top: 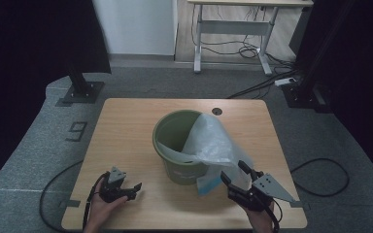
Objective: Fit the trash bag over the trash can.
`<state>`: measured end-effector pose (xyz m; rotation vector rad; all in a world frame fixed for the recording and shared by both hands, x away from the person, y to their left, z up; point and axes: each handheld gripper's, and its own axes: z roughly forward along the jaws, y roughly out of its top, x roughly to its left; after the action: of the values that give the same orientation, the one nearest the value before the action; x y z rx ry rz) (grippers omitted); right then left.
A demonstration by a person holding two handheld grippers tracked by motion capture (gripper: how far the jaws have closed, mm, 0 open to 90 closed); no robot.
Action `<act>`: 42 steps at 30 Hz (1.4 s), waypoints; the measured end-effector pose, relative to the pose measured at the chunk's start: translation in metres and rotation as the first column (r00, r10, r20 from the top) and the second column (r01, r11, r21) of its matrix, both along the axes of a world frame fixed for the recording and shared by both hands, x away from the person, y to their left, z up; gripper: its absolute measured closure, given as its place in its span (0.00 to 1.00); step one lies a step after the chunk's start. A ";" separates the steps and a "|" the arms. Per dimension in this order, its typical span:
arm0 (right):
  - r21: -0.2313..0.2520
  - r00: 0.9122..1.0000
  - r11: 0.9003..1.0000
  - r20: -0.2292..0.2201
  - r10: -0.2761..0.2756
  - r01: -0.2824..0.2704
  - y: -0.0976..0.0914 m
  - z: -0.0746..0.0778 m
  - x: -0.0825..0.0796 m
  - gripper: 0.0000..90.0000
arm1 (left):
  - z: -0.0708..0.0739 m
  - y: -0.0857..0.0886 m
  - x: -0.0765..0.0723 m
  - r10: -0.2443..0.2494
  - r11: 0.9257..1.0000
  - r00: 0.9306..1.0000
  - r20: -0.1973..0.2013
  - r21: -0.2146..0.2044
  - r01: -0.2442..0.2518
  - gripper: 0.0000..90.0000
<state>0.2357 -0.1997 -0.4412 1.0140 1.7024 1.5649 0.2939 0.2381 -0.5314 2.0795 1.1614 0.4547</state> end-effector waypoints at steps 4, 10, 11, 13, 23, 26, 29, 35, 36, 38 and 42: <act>0.002 0.998 1.000 -0.059 -0.023 0.023 0.001 -0.017 0.013 0.31 | 0.002 0.001 0.000 0.009 1.000 1.000 0.003 -0.010 -0.009 0.24; -0.010 0.990 0.997 -0.121 -0.078 0.078 0.000 -0.037 0.026 0.46 | 0.007 0.005 -0.001 0.029 0.998 1.000 -0.011 -0.061 -0.029 0.24; -0.012 0.989 0.996 -0.125 -0.084 0.083 -0.002 -0.039 0.027 0.53 | 0.009 0.005 -0.001 0.030 0.998 0.999 -0.011 -0.064 -0.031 0.24; 0.000 0.988 0.998 -0.142 -0.059 0.059 -0.006 -0.041 0.029 0.69 | 0.012 0.005 -0.002 0.029 0.997 1.000 -0.005 -0.066 -0.029 0.24; 0.116 0.992 0.993 -0.129 -0.012 0.027 -0.028 -0.028 0.036 0.98 | 0.052 0.005 -0.018 0.008 0.994 0.998 0.055 -0.107 -0.002 0.29; 0.119 0.997 0.993 -0.077 -0.005 0.014 -0.035 -0.009 0.036 0.98 | 0.076 0.005 -0.028 -0.008 0.991 0.996 0.087 -0.132 0.020 0.30; 0.102 0.998 0.995 -0.056 0.006 0.000 -0.036 0.002 0.037 0.98 | 0.088 0.002 -0.033 -0.011 0.991 0.995 0.103 -0.132 0.024 0.30; 0.063 0.999 0.997 0.008 0.039 -0.040 -0.027 0.034 0.038 0.98 | 0.123 -0.017 -0.041 -0.075 0.990 0.982 0.173 -0.106 0.094 0.34; 0.056 0.998 0.997 0.030 0.052 -0.053 -0.022 0.043 0.037 0.98 | 0.135 -0.024 -0.041 -0.106 0.984 0.975 0.196 -0.118 0.130 0.35; 0.055 0.998 0.997 0.036 0.058 -0.060 -0.020 0.047 0.037 0.98 | 0.141 -0.028 -0.040 -0.119 0.982 0.971 0.207 -0.120 0.146 0.35; 0.041 0.996 0.995 0.040 0.086 -0.087 -0.006 0.061 0.043 0.98 | 0.159 -0.055 -0.033 -0.183 0.971 0.954 0.236 -0.106 0.212 0.39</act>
<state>0.2787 -0.2053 -0.3803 0.9359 1.7139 1.6713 0.2605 0.1834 -0.3724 1.9500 0.8193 0.4895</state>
